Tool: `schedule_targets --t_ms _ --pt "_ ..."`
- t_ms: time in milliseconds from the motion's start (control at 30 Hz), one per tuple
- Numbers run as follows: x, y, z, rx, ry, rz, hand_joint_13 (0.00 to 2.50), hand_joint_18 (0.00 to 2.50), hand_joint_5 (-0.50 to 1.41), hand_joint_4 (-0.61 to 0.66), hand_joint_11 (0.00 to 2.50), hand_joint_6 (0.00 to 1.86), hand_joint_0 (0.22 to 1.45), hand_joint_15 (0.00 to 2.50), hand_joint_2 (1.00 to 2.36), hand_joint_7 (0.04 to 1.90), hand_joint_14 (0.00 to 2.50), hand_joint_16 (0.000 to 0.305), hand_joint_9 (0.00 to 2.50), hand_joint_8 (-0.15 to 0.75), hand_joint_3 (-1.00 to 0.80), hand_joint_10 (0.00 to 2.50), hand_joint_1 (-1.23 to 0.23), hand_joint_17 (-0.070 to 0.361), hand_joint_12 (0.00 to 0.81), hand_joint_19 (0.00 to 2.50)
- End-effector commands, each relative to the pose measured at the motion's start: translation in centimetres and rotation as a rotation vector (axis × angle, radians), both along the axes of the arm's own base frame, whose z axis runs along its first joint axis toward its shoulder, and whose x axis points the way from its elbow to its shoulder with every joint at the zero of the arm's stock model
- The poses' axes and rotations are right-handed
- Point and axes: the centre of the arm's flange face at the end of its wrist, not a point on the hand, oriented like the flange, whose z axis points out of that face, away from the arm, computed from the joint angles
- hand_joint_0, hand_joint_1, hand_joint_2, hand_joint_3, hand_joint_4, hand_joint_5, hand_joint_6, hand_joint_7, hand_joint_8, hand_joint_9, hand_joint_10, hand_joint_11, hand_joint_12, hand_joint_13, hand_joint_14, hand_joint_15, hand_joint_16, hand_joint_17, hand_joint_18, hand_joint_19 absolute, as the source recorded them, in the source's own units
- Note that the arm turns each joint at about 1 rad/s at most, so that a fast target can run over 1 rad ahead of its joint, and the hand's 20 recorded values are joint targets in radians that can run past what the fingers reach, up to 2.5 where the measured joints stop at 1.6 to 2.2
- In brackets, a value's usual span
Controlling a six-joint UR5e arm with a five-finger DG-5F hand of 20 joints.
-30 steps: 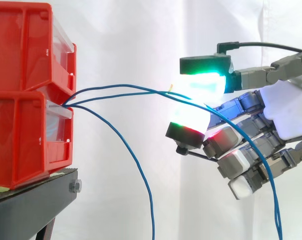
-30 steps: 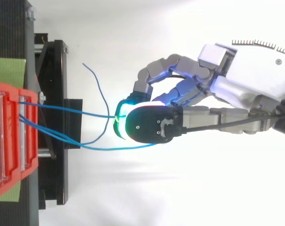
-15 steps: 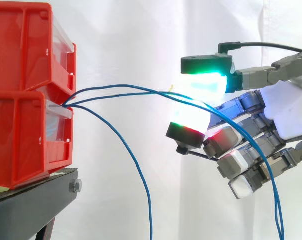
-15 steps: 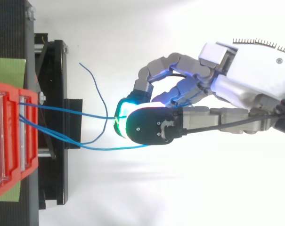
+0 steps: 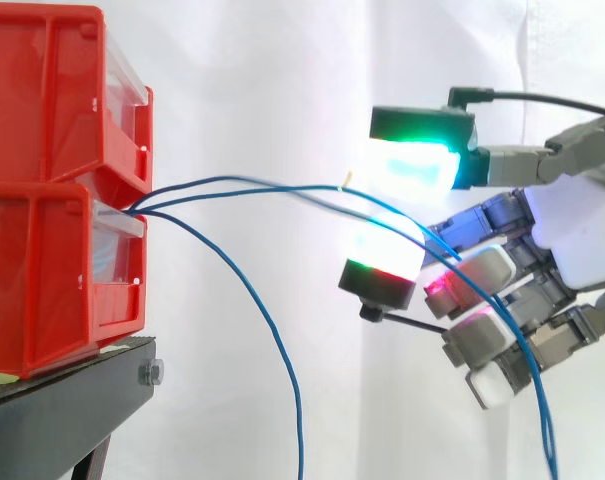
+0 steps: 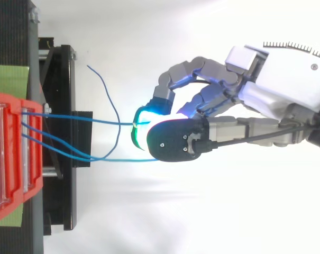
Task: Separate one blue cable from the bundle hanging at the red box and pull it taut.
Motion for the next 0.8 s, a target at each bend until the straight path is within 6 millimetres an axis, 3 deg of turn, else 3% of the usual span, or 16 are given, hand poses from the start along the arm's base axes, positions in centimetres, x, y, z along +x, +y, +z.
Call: schedule_targets --t_ms 0,167,433,767 --pt "-0.23 -0.04 -0.52 -0.004 0.008 -0.002 1.00 0.65 -0.26 0.06 1.51 0.88 0.53 1.46 1.00 0.89 0.01 0.053 0.73 0.258 -0.50 0.47 -0.57 0.120 0.367 0.77" --pt "-0.25 -0.15 -0.75 -0.007 0.011 -0.004 0.99 0.64 -0.26 0.06 1.50 0.87 0.54 1.46 1.00 0.88 0.01 0.053 0.73 0.257 -0.50 0.46 -0.57 0.120 0.360 0.75" --pt "-0.27 -0.16 -0.64 -0.006 0.010 -0.004 1.05 0.71 -0.25 0.07 1.39 0.87 0.56 1.63 1.00 0.88 0.01 0.051 0.67 0.255 -0.50 0.96 -0.57 0.114 0.348 0.83" --pt "-0.30 -0.90 -0.77 -0.007 0.016 -0.011 0.91 0.82 -0.26 0.10 1.34 0.88 0.56 1.44 1.00 0.87 0.68 0.049 0.55 0.282 -0.50 0.96 -0.57 0.110 0.349 1.06"
